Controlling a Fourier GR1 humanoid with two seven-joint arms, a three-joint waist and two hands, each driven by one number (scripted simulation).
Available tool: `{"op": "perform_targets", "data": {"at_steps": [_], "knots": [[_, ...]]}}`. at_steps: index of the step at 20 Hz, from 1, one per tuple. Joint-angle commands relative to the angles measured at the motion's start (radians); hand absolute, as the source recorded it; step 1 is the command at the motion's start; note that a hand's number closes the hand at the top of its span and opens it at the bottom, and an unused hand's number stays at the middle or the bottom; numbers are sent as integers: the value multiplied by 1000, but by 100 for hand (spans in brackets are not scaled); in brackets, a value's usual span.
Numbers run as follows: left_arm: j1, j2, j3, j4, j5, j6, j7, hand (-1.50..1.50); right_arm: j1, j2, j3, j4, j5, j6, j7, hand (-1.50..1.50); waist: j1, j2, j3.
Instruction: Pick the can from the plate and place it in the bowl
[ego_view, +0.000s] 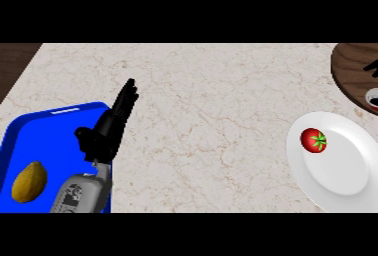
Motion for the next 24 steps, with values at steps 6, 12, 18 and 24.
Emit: {"op": "perform_targets", "data": {"at_steps": [6, 12, 18, 24], "knots": [[-14, 14, 21, -1, 6, -3, -1, 0, -60, -7, -94, 60, -116, 230, -138, -150, -17, -5, 1], [-8, 0, 12, 15, -6, 11, 3, 0, -95, -32, -169, 106, -202, 302, -58, -150, -24, -4, 1], [12, 3, 21, 0, 10, 1, -19, 0, -107, -98, -196, 134, -246, 452, 35, -150, -16, 0, 2], [18, 14, 29, -8, 10, 0, -21, 0, -68, -117, -224, 128, -291, 539, 72, -150, -21, 3, 7]]}}
